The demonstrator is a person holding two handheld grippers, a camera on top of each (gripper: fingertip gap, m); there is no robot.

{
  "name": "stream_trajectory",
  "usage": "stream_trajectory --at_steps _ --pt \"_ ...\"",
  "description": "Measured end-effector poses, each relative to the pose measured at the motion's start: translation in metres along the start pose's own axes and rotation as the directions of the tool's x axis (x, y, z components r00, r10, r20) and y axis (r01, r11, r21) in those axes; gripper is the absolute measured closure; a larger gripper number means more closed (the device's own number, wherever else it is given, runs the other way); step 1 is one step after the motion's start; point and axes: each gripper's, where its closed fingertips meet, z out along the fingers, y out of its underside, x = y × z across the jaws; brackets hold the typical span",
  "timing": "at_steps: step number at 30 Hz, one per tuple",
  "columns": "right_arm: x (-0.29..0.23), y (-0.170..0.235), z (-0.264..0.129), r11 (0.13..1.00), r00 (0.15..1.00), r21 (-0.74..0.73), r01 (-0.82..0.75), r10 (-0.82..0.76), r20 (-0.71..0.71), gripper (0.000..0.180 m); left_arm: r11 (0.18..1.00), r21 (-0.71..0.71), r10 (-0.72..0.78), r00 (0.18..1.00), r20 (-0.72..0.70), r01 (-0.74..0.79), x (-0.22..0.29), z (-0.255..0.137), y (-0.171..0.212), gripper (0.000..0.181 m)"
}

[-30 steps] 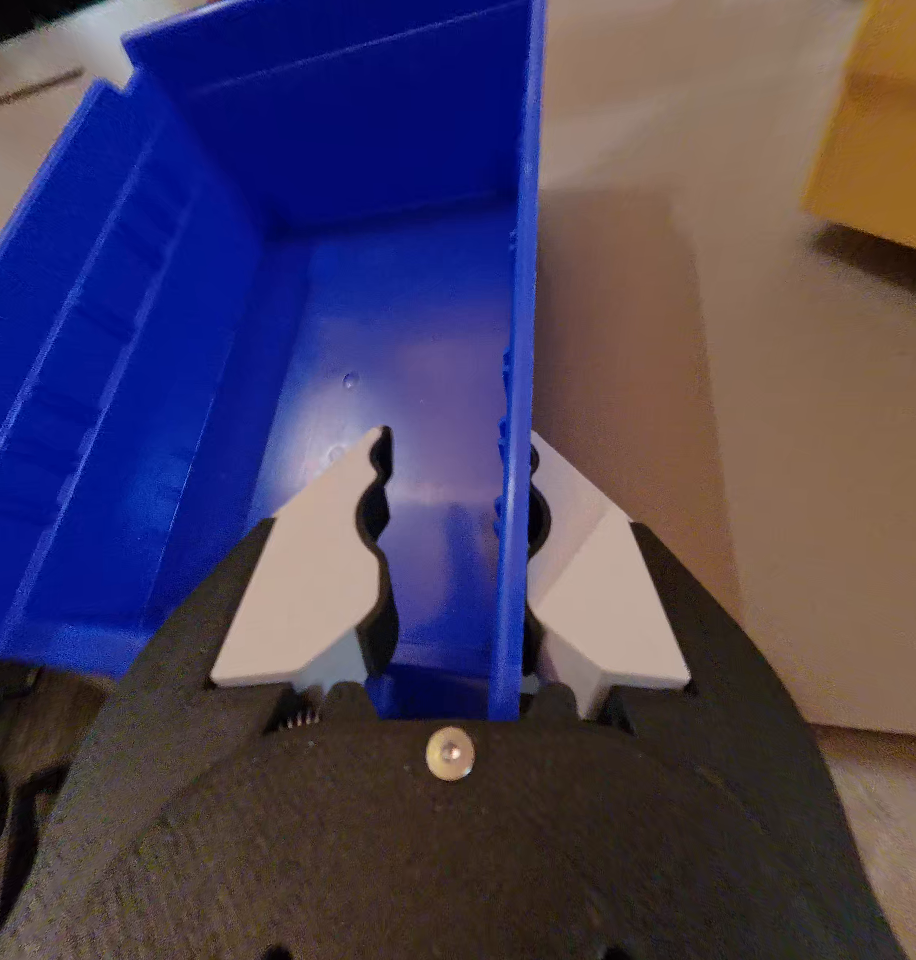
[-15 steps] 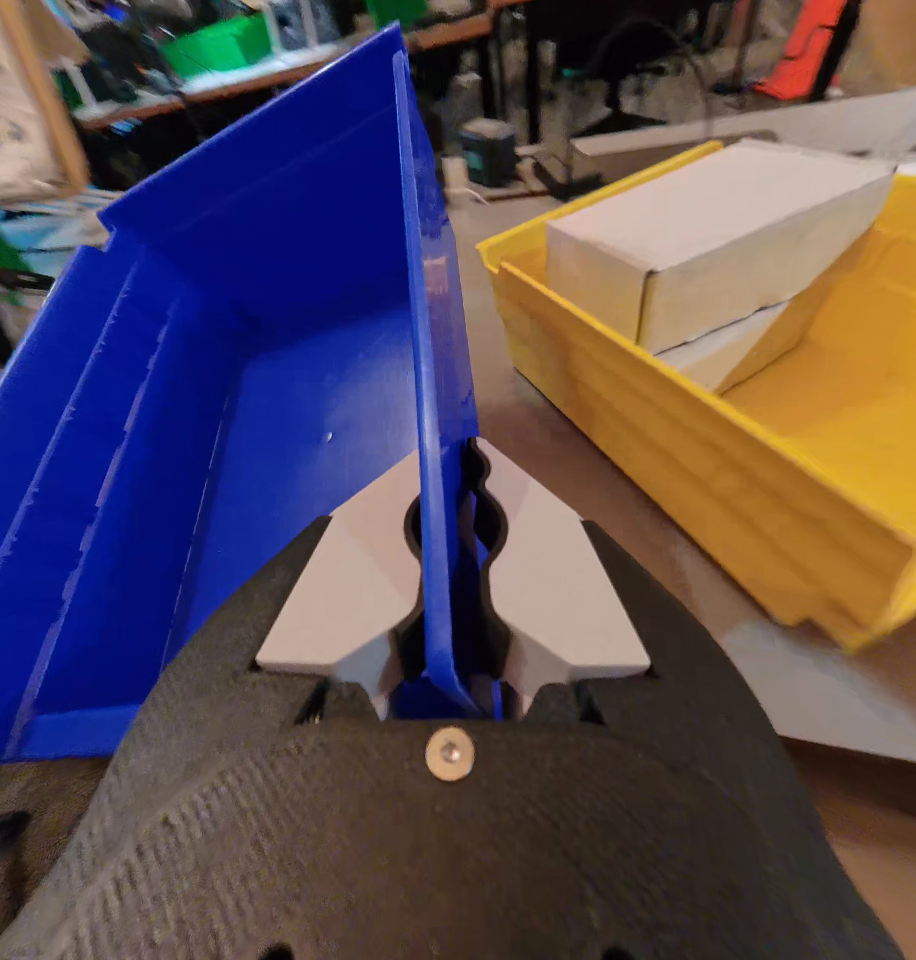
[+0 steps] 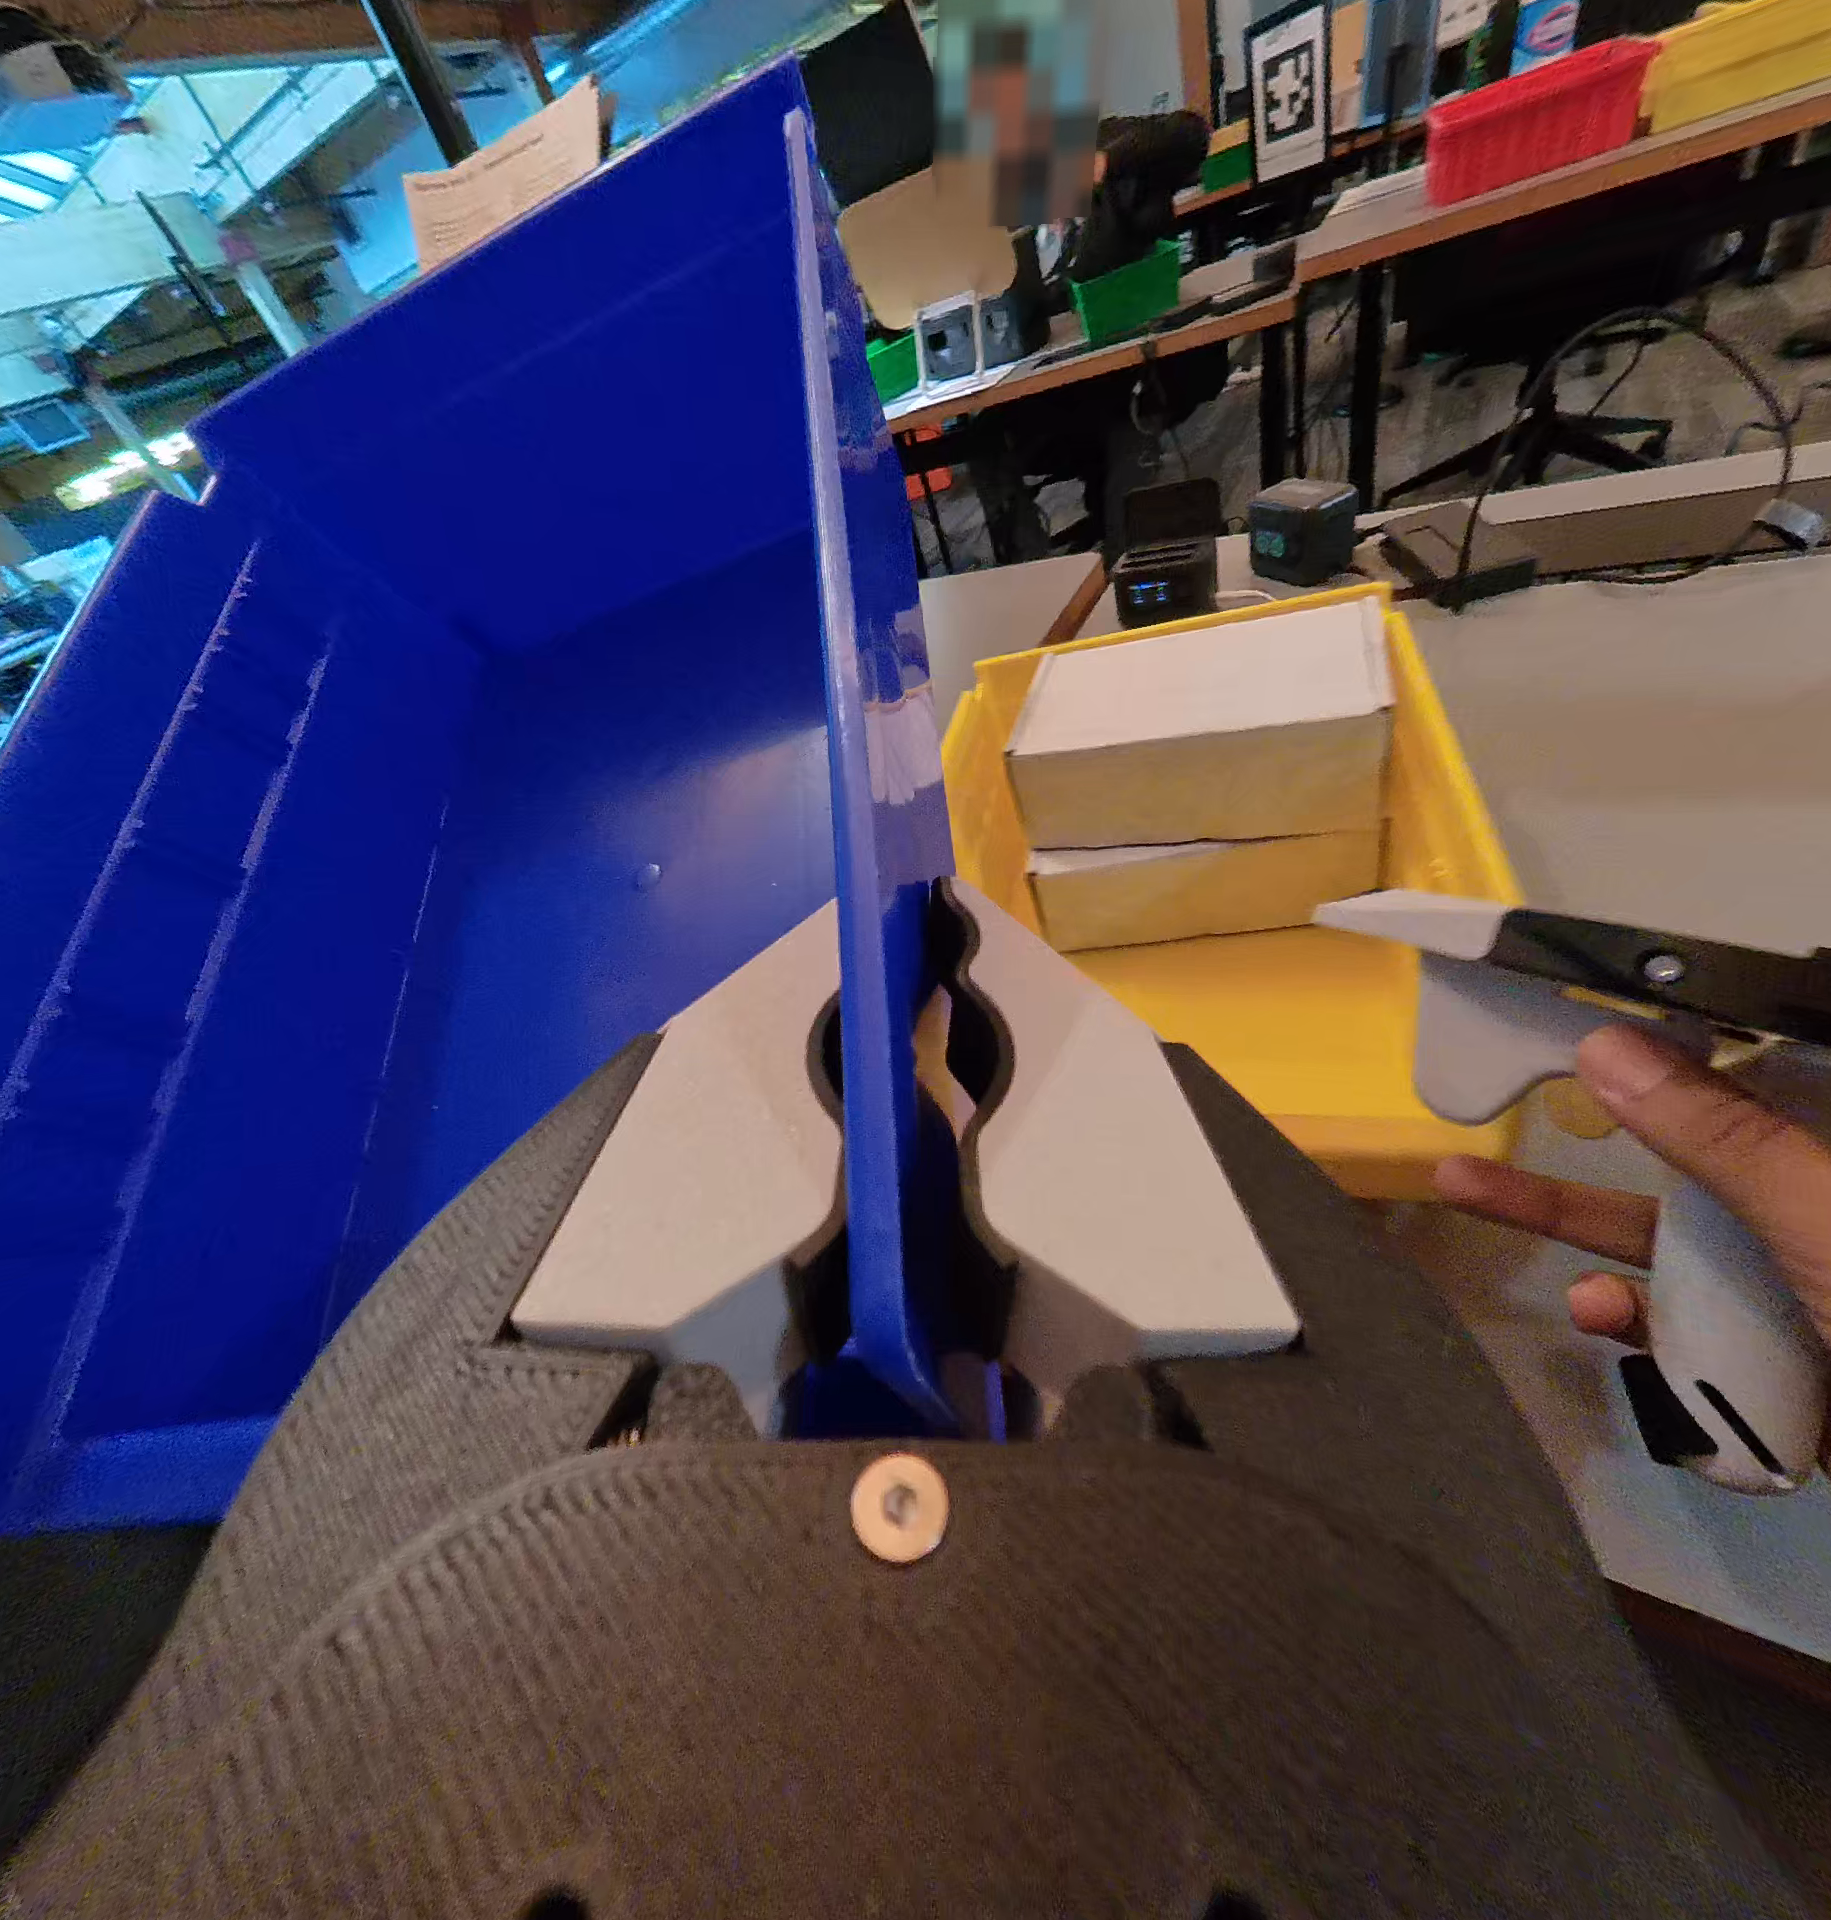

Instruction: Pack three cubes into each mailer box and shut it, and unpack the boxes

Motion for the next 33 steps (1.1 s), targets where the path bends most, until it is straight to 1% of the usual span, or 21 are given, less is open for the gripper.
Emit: stream_trajectory --at_steps 2,3,5,7,9,11,12,14,16,18,20,21,23,24,26,27,29,30,33 --pt "-0.008 -0.005 -0.01 0.995 0.994 0.011 0.097 -0.098 0.04 0.109 1.0 0.008 -0.009 1.0 -0.029 0.01 0.005 -0.002 -0.003 0.177" --pt "-0.009 -0.012 -0.021 0.991 0.99 0.035 0.129 -0.131 0.051 0.111 1.0 0.016 -0.017 0.999 -0.045 0.018 0.008 -0.004 -0.006 0.178" --pt "-0.007 -0.031 -0.055 0.972 0.97 0.09 0.217 -0.225 0.091 0.108 0.999 0.038 -0.034 0.996 -0.083 0.037 0.018 -0.009 -0.014 0.177" --pt "0.009 -0.05 -0.098 0.935 0.935 0.114 0.335 -0.345 0.084 0.101 0.996 0.072 -0.04 0.99 -0.133 0.05 0.036 -0.015 -0.024 0.177" --pt "0.039 -0.079 -0.151 0.885 0.893 0.145 0.442 -0.449 0.018 0.095 0.994 0.098 -0.022 0.979 -0.204 0.043 0.062 -0.024 -0.034 0.177" --pt "0.078 -0.113 -0.213 0.826 0.845 0.177 0.535 -0.525 -0.107 0.095 0.991 0.12 -0.013 0.955 -0.296 0.051 0.093 -0.038 -0.047 0.178" --pt "0.099 -0.128 -0.246 0.809 0.826 0.175 0.56 -0.533 -0.181 0.097 0.99 0.127 -0.017 0.935 -0.353 0.065 0.112 -0.049 -0.054 0.177" --pt "0.134 -0.147 -0.312 0.809 0.812 0.17 0.563 -0.502 -0.297 0.098 0.987 0.137 -0.009 0.876 -0.483 0.085 0.157 -0.081 -0.066 0.179" --pt "0.163 -0.154 -0.374 0.81 0.798 0.19 0.555 -0.454 -0.397 0.1 0.983 0.153 0.017 0.79 -0.613 0.098 0.205 -0.117 -0.072 0.179" --pt "0.189 -0.149 -0.423 0.81 0.775 0.194 0.553 -0.415 -0.477 0.101 0.983 0.145 0.03 0.68 -0.732 0.113 0.252 -0.15 -0.073 0.178" --pt "0.213 -0.141 -0.463 0.782 0.715 0.176 0.598 -0.422 -0.557 0.103 0.986 0.11 0.022 0.56 -0.828 0.124 0.297 -0.178 -0.07 0.179" --pt "0.225 -0.135 -0.478 0.773 0.683 0.155 0.615 -0.424 -0.595 0.105 0.99 0.098 0.032 0.505 -0.863 0.104 0.319 -0.191 -0.065 0.178" --pt "0.244 -0.12 -0.5 0.776 0.645 0.095 0.623 -0.442 -0.624 0.108 0.996 0.086 0.064 0.404 -0.912 0.036 0.363 -0.213 -0.053 0.178" --pt "0.251 -0.114 -0.509 0.779 0.623 0.059 0.624 -0.45 -0.64 0.107 0.997 0.083 0.076 0.363 -0.929 0.002 0.382 -0.222 -0.046 0.177" --pt "0.257 -0.109 -0.528 0.788 0.601 0.015 0.616 -0.457 -0.656 0.116 0.994 0.09 0.103 0.3 -0.948 -0.058 0.416 -0.235 -0.035 0.178" --pt "0.257 -0.108 -0.537 0.783 0.589 0.0 0.622 -0.468 -0.659 0.117 0.989 0.107 0.13 0.278 -0.952 -0.098 0.433 -0.238 -0.03 0.177" --pt "0.261 -0.112 -0.555 0.774 0.558 0.0 0.633 -0.456 -0.693 0.119 0.977 0.154 0.19 0.264 -0.946 -0.151 0.465 -0.236 -0.024 0.177" --pt "0.261 -0.112 -0.56 0.779 0.568 0.014 0.626 -0.444 -0.693 0.121 0.971 0.172 0.211 0.266 -0.941 -0.164 0.481 -0.232 -0.023 0.177" --pt "0.261 -0.108 -0.571 0.802 0.601 0.053 0.595 -0.4 -0.692 0.119 0.954 0.221 0.271 0.273 -0.923 -0.202 0.534 -0.217 -0.019 0.176"
